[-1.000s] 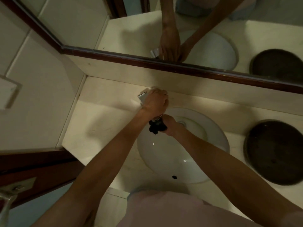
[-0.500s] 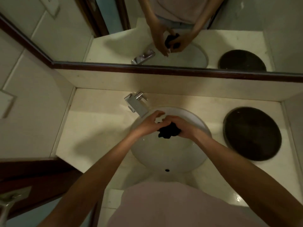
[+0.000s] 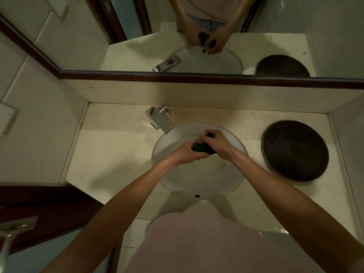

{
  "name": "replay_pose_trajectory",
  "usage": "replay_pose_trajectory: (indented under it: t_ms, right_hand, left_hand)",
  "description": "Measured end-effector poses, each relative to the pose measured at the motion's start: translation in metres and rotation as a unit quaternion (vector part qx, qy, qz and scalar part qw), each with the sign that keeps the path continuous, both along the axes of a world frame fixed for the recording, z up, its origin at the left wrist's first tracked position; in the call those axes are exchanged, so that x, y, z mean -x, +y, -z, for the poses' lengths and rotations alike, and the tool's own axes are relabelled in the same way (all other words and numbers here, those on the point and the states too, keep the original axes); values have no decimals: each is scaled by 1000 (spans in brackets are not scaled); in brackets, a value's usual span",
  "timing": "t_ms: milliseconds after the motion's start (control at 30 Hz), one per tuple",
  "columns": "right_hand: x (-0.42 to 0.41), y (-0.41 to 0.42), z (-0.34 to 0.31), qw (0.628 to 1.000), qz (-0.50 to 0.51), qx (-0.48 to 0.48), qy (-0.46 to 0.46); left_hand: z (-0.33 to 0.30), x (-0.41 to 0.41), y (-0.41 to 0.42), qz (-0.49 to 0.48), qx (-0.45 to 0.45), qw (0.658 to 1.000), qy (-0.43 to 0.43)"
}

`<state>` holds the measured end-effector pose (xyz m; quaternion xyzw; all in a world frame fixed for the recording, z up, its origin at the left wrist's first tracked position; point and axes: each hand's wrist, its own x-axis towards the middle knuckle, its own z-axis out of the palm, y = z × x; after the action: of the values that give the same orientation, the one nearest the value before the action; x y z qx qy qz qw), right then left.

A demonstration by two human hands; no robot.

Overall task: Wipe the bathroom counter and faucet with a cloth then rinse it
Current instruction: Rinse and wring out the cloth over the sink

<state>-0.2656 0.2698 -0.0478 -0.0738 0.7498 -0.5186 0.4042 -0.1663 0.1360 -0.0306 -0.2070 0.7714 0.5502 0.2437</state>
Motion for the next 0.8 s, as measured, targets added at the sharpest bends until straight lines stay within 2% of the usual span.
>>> replay_pose_trajectory:
  t_ms: [67,167,267,333,400,500,567,633,700,733,800]
  right_hand:
    - [-6,-5,14,995,87,-38,-34]
    - [-12,-16,35,967,174,-95,-161]
    - [-11,-22,51,928,203,-126,-288]
    - [-7,-27,48,915,202,-125,-326]
    - [-3,-32,39,921,175,-130,-323]
    - [4,-36,31,948,38,-212,-235]
    - [9,-37,26,954,-36,-215,-205]
    - [18,-36,18,957,-85,-194,-201]
    - [29,-34,13,962,-115,-171,-179]
    - [36,-35,10,963,-137,-158,-167]
    - [46,-37,2,965,-178,-128,-141]
  left_hand:
    - [3,-1,5,58,149,984,77]
    - [8,0,5,193,375,895,142]
    - [13,0,4,284,468,820,166]
    - [13,-1,1,298,493,800,168]
    - [13,-2,-6,273,499,805,166]
    - [17,-9,-15,190,462,851,163]
    - [16,-11,-20,95,383,904,163]
    - [6,-7,-27,45,277,951,129]
    - [-8,-3,-40,35,133,988,77]
    - [-15,-2,-48,15,51,998,46]
    - [-23,-1,-66,-54,-79,995,-22]
